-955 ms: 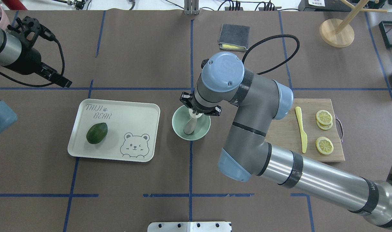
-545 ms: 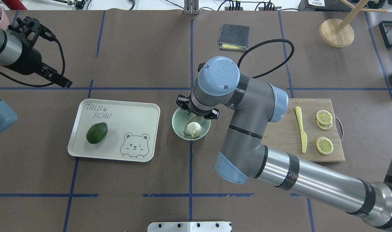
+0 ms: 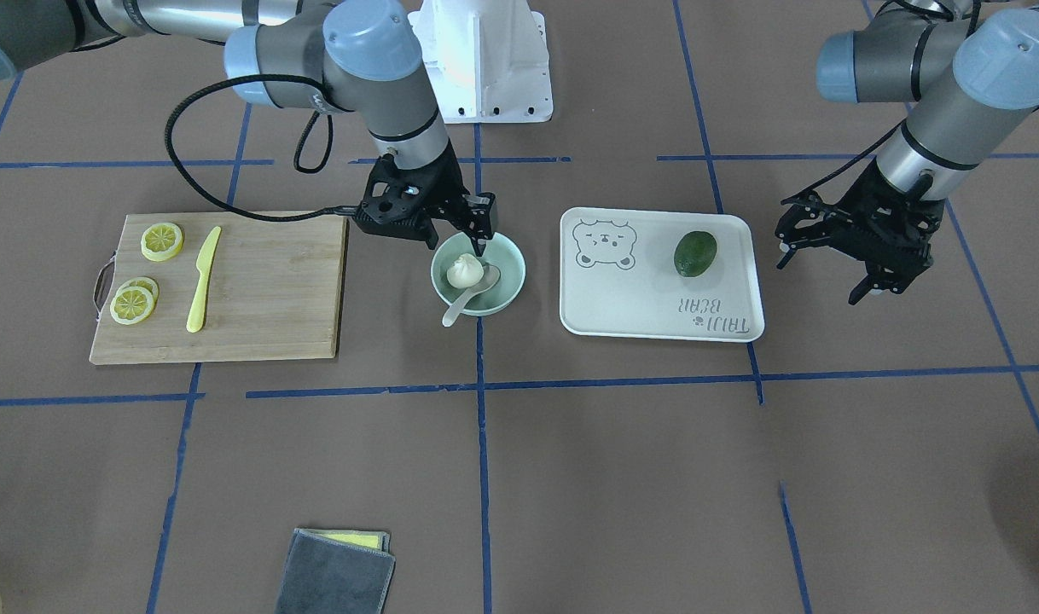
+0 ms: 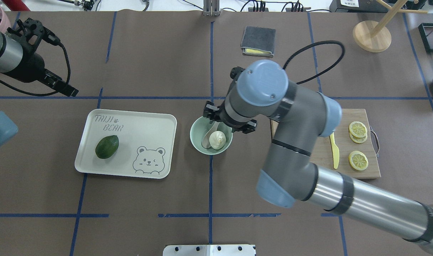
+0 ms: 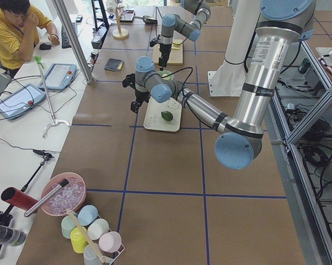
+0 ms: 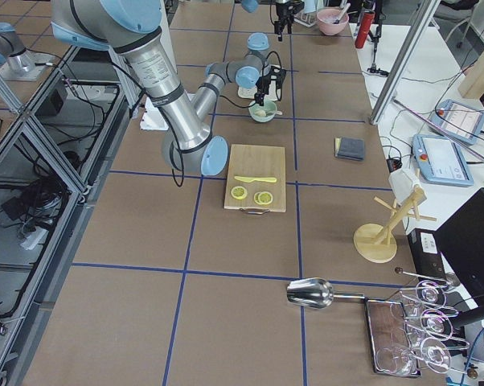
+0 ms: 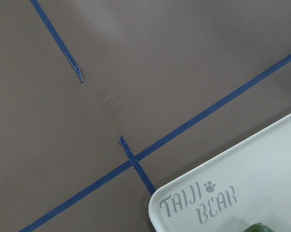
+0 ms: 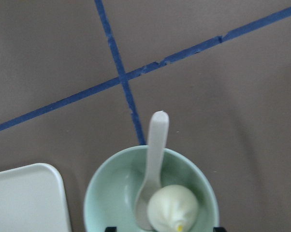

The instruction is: Put spoon and bun in bowl

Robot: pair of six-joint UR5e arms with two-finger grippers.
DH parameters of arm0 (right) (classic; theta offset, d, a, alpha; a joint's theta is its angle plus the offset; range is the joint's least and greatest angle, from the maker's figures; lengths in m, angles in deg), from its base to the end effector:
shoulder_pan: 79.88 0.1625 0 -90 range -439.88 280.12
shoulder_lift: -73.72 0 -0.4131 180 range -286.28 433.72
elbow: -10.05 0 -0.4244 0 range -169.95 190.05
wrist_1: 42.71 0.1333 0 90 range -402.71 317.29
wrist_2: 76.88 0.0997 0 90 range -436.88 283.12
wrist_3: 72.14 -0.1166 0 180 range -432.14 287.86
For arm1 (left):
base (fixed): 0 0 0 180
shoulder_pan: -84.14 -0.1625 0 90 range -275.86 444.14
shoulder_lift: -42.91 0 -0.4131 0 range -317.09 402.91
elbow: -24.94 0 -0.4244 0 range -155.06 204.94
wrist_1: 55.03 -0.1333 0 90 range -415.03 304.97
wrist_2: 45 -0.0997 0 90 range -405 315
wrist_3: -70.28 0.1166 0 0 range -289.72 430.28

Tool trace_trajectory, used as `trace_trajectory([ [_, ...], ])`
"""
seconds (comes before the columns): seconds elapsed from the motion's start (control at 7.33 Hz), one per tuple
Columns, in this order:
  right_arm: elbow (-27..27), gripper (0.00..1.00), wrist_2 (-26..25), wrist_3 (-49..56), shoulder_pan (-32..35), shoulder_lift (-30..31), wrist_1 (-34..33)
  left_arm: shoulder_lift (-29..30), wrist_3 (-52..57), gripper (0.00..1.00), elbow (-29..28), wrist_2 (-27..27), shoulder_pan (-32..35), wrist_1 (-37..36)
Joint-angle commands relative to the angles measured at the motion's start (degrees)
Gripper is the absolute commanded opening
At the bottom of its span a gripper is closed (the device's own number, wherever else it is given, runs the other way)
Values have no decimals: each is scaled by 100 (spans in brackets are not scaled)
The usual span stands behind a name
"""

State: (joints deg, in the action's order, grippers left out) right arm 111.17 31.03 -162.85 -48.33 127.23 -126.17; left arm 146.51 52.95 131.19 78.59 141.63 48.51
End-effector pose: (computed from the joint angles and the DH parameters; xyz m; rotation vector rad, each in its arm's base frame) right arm -0.5286 -0.4389 0.1653 -0.0295 -0.9854 0.3694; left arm 0.2668 -0.5467 0.3549 0.4350 0.8218 0.4676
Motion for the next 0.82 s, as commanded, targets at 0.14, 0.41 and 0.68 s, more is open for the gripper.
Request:
trace_trajectory([
  [0.14, 1339, 100, 1490, 2513, 1733, 2622, 93, -531, 1375, 99, -60, 59, 873, 0],
  [0.41, 1079, 100, 1751, 5278, 3148, 3619, 49, -998, 1715, 99, -26, 138, 2094, -96],
  [0.68, 525, 100, 2311, 7094, 4424, 3990, 23, -1367, 1663, 100, -444, 1057, 3209, -27],
])
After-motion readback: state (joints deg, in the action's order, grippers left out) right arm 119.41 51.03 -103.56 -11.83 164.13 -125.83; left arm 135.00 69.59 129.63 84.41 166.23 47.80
